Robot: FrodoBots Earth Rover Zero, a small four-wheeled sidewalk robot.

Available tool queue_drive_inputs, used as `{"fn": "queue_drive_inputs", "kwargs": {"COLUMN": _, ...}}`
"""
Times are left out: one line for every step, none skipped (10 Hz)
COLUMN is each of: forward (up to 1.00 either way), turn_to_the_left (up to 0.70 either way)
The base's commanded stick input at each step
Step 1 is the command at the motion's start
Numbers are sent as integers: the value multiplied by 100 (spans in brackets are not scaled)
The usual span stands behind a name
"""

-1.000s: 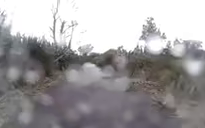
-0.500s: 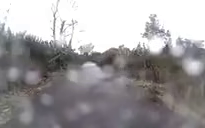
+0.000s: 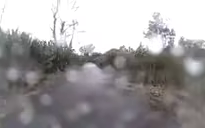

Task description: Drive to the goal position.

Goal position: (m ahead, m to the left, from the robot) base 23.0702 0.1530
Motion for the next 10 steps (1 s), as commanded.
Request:
{"fn": "queue_drive_inputs", "kwargs": {"forward": 100, "turn_to_the_left": 0}}
{"fn": "queue_drive_inputs", "kwargs": {"forward": 100, "turn_to_the_left": 0}}
{"fn": "queue_drive_inputs", "kwargs": {"forward": 100, "turn_to_the_left": 9}}
{"fn": "queue_drive_inputs", "kwargs": {"forward": 100, "turn_to_the_left": 21}}
{"fn": "queue_drive_inputs", "kwargs": {"forward": 100, "turn_to_the_left": 33}}
{"fn": "queue_drive_inputs", "kwargs": {"forward": 100, "turn_to_the_left": 38}}
{"fn": "queue_drive_inputs", "kwargs": {"forward": 100, "turn_to_the_left": 38}}
{"fn": "queue_drive_inputs", "kwargs": {"forward": 100, "turn_to_the_left": 38}}
{"fn": "queue_drive_inputs", "kwargs": {"forward": 100, "turn_to_the_left": 37}}
{"fn": "queue_drive_inputs", "kwargs": {"forward": 100, "turn_to_the_left": 35}}
